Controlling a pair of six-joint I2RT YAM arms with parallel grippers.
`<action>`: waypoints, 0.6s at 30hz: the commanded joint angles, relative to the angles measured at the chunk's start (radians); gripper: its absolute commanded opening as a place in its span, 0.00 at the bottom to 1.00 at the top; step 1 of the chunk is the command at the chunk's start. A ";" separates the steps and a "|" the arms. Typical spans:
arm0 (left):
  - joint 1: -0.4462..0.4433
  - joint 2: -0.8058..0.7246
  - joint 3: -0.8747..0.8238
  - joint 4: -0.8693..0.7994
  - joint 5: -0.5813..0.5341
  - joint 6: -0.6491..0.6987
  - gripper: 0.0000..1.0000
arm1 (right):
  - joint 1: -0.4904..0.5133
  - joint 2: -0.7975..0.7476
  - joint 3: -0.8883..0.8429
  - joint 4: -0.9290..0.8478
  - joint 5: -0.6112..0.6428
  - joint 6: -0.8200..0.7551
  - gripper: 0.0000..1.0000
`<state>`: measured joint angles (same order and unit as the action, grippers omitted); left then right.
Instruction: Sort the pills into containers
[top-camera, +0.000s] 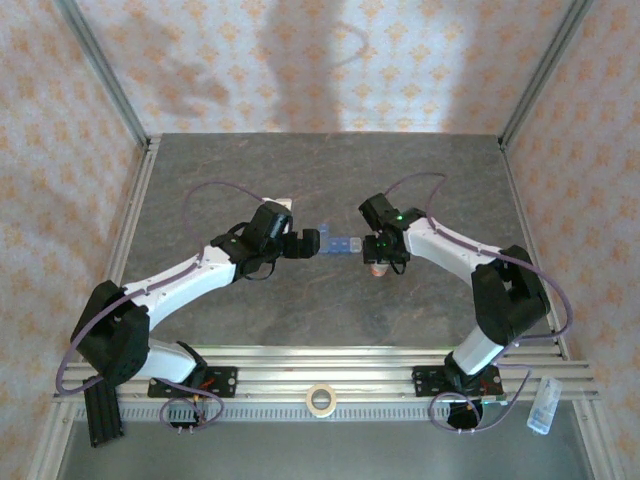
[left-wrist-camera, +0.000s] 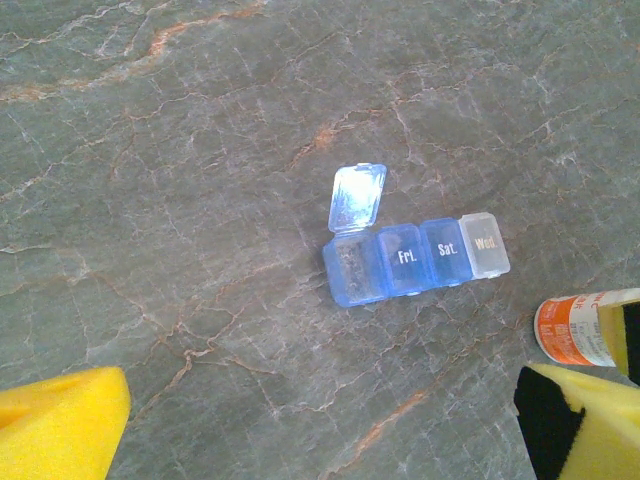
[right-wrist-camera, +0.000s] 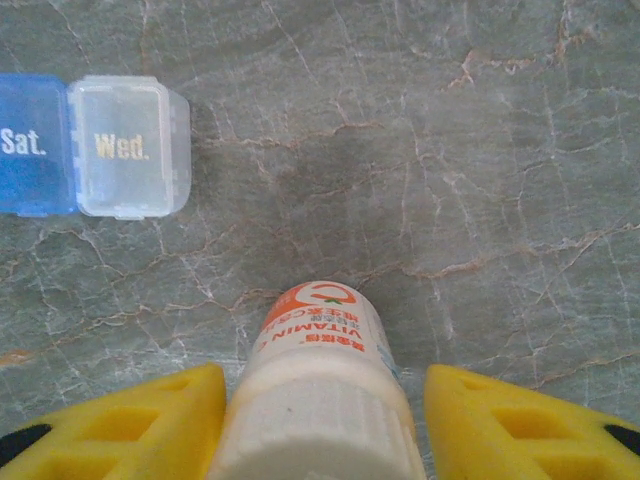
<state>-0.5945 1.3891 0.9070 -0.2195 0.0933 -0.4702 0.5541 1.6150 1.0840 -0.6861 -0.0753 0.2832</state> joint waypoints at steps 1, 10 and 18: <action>0.010 -0.006 0.003 -0.006 -0.006 0.005 1.00 | -0.005 0.018 -0.021 0.013 0.013 -0.006 0.54; 0.010 0.005 0.012 0.000 0.001 0.007 1.00 | -0.004 0.014 -0.036 0.019 0.019 -0.014 0.48; 0.009 0.014 0.016 0.003 0.005 0.009 1.00 | -0.004 -0.001 -0.041 0.016 0.020 -0.015 0.40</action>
<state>-0.5945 1.3899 0.9070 -0.2192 0.0971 -0.4698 0.5541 1.6165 1.0641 -0.6716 -0.0746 0.2752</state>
